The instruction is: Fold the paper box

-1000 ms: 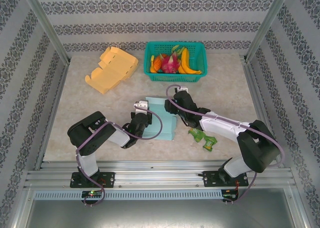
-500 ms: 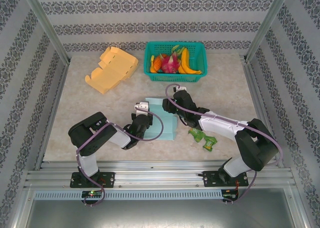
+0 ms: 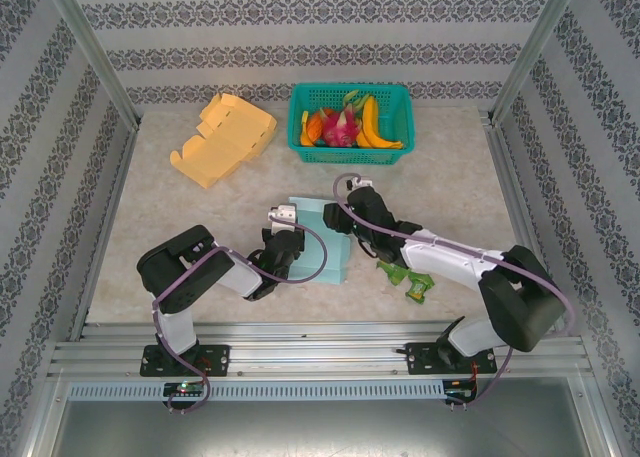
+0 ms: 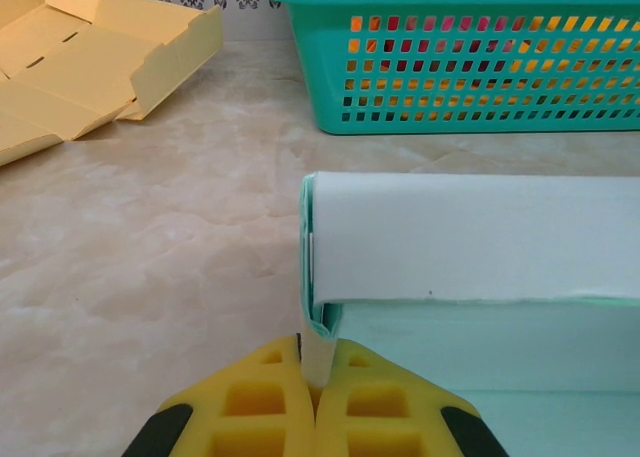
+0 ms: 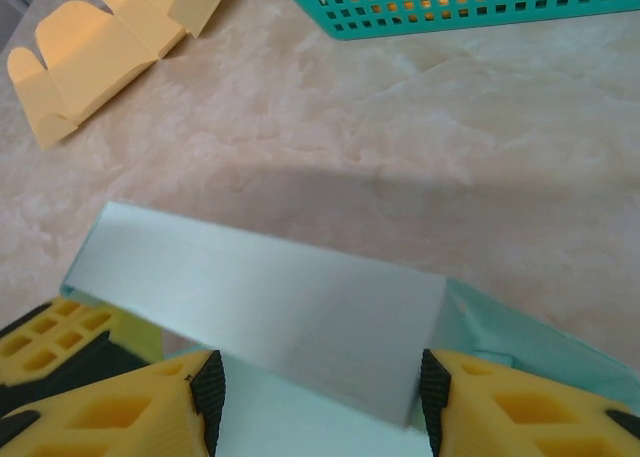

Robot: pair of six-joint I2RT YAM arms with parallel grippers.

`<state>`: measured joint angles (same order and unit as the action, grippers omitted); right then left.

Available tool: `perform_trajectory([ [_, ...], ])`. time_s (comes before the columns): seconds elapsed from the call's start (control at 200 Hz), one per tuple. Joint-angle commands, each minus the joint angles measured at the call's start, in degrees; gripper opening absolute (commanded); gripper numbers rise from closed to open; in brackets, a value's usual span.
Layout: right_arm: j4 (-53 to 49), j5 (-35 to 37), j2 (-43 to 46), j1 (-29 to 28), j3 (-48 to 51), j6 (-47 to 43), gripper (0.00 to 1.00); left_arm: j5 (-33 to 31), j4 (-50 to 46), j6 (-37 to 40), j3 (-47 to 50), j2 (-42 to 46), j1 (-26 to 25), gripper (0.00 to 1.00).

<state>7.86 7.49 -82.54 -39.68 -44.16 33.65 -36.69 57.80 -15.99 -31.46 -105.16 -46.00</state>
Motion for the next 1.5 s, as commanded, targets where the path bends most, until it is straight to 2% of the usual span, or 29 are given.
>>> perform_trajectory([
  [0.0,-1.96,3.63,3.08,-1.17,2.74,-2.72,0.55,1.09,-4.39,-2.05,0.02,-0.21,-1.73,0.00],
  [0.245,-1.35,7.38,3.94,-4.89,5.68,-3.39,0.55,0.65,-5.35,-3.30,0.41,0.29,-1.73,0.00],
  [0.48,2.32,7.86,-0.96,-3.83,5.57,-3.06,0.57,1.19,-6.14,-3.87,1.09,1.58,-1.70,0.00],
  [0.699,8.92,4.53,-5.38,1.82,6.76,-3.84,0.58,2.06,-6.69,-4.14,1.48,2.12,-1.75,0.00],
  [0.834,14.91,3.23,-5.32,5.04,11.01,-3.37,0.58,2.04,-6.95,-3.71,1.75,2.49,-1.73,0.00],
  [1.014,16.74,0.19,-7.07,8.67,11.61,-3.67,0.58,2.33,-7.16,-3.12,1.65,2.67,-1.71,0.00],
  [1.299,24.89,-8.41,-13.30,8.88,9.83,-5.42,0.57,3.83,-7.48,-3.31,1.70,3.40,-1.81,0.00],
  [1.494,30.43,-12.14,-13.29,6.80,10.32,-8.00,0.55,3.80,-8.36,-3.26,1.30,3.37,-1.81,0.00],
])
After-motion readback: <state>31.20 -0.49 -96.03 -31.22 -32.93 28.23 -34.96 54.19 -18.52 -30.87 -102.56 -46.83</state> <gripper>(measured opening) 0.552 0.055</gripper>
